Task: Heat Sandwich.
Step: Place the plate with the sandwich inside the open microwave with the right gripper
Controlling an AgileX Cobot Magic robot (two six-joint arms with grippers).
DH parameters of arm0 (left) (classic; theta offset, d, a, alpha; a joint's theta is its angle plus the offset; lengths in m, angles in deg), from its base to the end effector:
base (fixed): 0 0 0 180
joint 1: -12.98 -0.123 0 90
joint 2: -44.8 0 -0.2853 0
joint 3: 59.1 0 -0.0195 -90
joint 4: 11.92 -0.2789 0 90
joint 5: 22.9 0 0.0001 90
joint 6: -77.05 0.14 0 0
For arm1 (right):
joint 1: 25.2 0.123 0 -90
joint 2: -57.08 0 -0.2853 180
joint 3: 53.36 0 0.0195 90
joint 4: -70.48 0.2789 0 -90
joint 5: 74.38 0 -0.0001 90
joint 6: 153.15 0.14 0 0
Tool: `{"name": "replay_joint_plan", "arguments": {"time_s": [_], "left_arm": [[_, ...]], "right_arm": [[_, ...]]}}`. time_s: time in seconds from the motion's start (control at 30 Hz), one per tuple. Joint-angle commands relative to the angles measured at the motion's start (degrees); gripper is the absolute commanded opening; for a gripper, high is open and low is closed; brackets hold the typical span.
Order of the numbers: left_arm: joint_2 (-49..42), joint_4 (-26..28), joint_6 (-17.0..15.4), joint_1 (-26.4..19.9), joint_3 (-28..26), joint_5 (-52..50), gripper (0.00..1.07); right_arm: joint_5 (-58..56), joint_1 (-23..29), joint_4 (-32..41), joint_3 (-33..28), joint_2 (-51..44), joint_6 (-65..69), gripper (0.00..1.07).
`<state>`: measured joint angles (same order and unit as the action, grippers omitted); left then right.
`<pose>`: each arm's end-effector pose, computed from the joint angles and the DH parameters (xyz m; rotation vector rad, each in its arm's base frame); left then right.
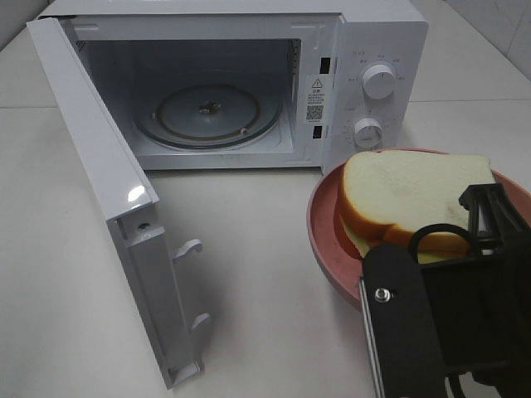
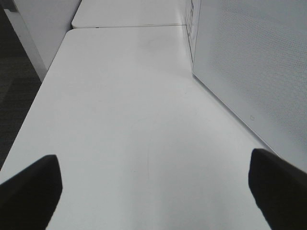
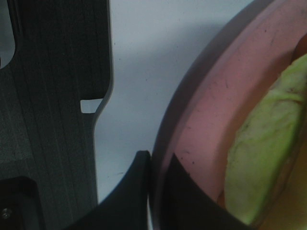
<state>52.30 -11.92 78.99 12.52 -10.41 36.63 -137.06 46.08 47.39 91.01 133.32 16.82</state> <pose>0.0641 0.0005 0.2708 0.0261 2.0196 0.0266 0.1153 0.1881 0.1842 -2.0329 1.9964 -0.3854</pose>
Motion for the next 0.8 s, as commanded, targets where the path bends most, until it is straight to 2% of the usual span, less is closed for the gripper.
{"name": "replay_joint_plan", "arguments": {"time_s": [0.03,0.23,0.8], "left_arm": [[0.06,0.34,0.06,0.00,0.17,-0.23,1.06],[0.06,0.34,0.06,0.00,0.17,-0.23,1.06],[0.06,0.34,0.06,0.00,0.17,-0.23,1.06]], "right_arm": [[2.41,0.06,-2.35,-0.29,-0.52,-2.86,0.03],[3.84,0.00,-2.12,-0.29,-0.52,-14.09,0.03],[7.91,0.00,-1.83,-0.29,-0.52,-27.85,0.03]]}}
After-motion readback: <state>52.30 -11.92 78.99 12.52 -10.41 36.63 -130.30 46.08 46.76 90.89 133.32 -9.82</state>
